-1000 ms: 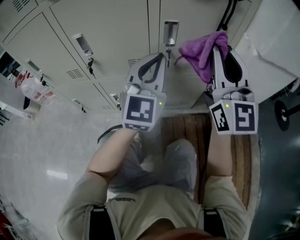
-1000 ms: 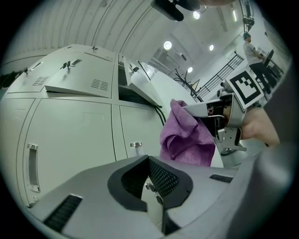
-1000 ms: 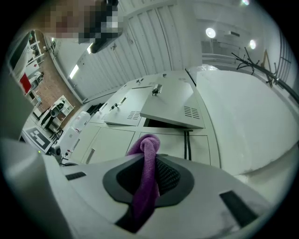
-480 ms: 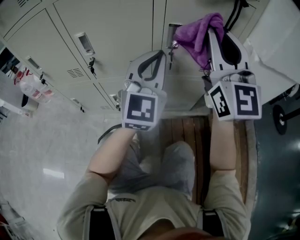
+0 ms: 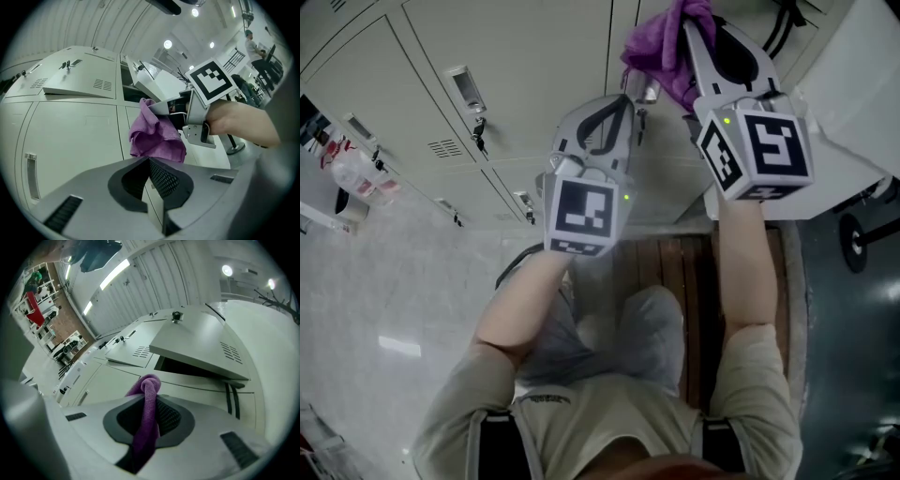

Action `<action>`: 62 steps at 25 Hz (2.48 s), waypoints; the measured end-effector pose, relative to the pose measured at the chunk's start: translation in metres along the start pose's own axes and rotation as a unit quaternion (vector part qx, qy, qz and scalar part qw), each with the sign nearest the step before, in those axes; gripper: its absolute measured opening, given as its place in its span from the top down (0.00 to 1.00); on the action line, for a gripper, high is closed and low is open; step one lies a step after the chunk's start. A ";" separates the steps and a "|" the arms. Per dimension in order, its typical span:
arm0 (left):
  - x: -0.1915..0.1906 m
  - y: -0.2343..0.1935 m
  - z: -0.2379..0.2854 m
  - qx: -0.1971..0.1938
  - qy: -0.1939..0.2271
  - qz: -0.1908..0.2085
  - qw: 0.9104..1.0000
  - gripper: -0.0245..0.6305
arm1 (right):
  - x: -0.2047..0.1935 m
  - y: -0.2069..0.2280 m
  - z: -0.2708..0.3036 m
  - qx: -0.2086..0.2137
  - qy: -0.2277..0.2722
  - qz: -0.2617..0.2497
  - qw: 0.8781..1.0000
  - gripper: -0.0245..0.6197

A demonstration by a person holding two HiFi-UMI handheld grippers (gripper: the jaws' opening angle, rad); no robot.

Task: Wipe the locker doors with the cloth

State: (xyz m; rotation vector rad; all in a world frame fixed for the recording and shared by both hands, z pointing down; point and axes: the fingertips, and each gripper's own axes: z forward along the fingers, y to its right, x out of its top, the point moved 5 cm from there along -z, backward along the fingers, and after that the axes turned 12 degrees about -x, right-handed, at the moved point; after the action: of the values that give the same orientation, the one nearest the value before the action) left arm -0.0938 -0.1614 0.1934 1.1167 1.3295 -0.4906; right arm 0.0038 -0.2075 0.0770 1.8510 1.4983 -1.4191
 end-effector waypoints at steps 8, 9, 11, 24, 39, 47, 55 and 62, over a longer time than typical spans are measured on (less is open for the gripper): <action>-0.003 -0.002 0.009 -0.003 0.007 -0.006 1.000 0.96 | -0.007 -0.008 0.022 0.000 -0.007 -0.021 1.000 0.89; -0.003 -0.002 0.010 -0.004 0.008 -0.007 1.000 0.96 | -0.009 -0.009 0.023 -0.001 -0.007 -0.027 1.000 0.89; -0.004 -0.002 0.012 -0.006 0.010 -0.008 1.000 0.96 | -0.011 -0.010 0.026 -0.005 -0.007 -0.038 0.999 0.89; -0.005 0.011 0.022 -0.028 0.015 -0.008 0.999 0.96 | -0.022 0.017 0.024 -0.033 -0.009 -0.052 0.998 0.88; -0.004 0.032 0.041 -0.058 0.024 -0.010 0.998 0.96 | -0.040 0.109 -0.006 -0.131 -0.042 -0.053 0.989 0.88; -0.003 0.042 0.053 -0.072 0.032 -0.020 0.997 0.96 | -0.050 0.142 -0.018 -0.174 -0.062 -0.068 0.980 0.88; 0.005 0.040 0.045 -0.070 0.035 -0.016 0.997 0.96 | -0.028 0.112 -0.036 -0.132 -0.036 -0.044 0.990 0.88; 0.005 0.028 0.026 -0.050 0.025 -0.011 0.998 0.96 | -0.011 0.043 -0.042 -0.042 -0.008 -0.004 0.999 0.88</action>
State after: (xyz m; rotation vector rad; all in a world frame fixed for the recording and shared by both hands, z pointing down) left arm -0.0561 -0.1698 0.1948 1.0397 1.3960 -0.4095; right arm 0.0624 -0.1970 0.0918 1.7798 1.5359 -1.3504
